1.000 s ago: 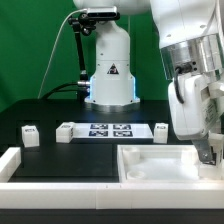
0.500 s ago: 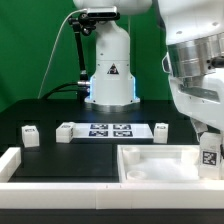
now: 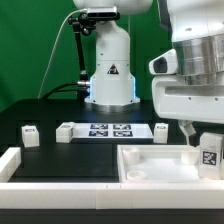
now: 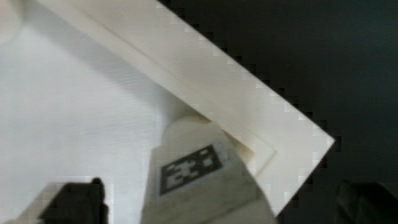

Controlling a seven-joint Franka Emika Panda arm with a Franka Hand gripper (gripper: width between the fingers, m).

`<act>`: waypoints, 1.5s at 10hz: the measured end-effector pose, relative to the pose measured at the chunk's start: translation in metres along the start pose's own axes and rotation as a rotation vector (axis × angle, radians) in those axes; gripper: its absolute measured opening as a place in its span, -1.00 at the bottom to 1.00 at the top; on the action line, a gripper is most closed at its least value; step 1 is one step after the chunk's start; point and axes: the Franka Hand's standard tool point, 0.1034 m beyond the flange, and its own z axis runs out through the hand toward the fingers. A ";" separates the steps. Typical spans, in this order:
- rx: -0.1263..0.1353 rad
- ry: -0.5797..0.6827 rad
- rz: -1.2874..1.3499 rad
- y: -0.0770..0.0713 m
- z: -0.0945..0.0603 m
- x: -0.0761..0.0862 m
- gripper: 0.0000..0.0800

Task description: Assemble one leg

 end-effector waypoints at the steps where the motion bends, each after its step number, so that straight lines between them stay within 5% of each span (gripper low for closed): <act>1: -0.011 0.003 -0.053 0.000 0.000 0.000 0.62; 6: -0.019 -0.002 -0.263 0.002 -0.001 0.006 0.55; 7: -0.019 -0.002 -0.263 0.002 -0.001 0.006 0.10; 8: -0.019 -0.002 -0.263 0.002 -0.001 0.006 0.10; 9: -0.019 -0.001 -0.238 0.003 -0.001 0.007 -0.27; 12: -0.013 0.004 -0.092 0.003 -0.001 0.008 -0.27; 15: 0.039 0.034 0.320 0.003 0.000 0.007 -0.27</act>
Offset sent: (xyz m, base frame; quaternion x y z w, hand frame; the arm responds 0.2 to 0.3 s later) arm 0.0000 0.0000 0.0000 0.0000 0.0000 -0.1593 0.9872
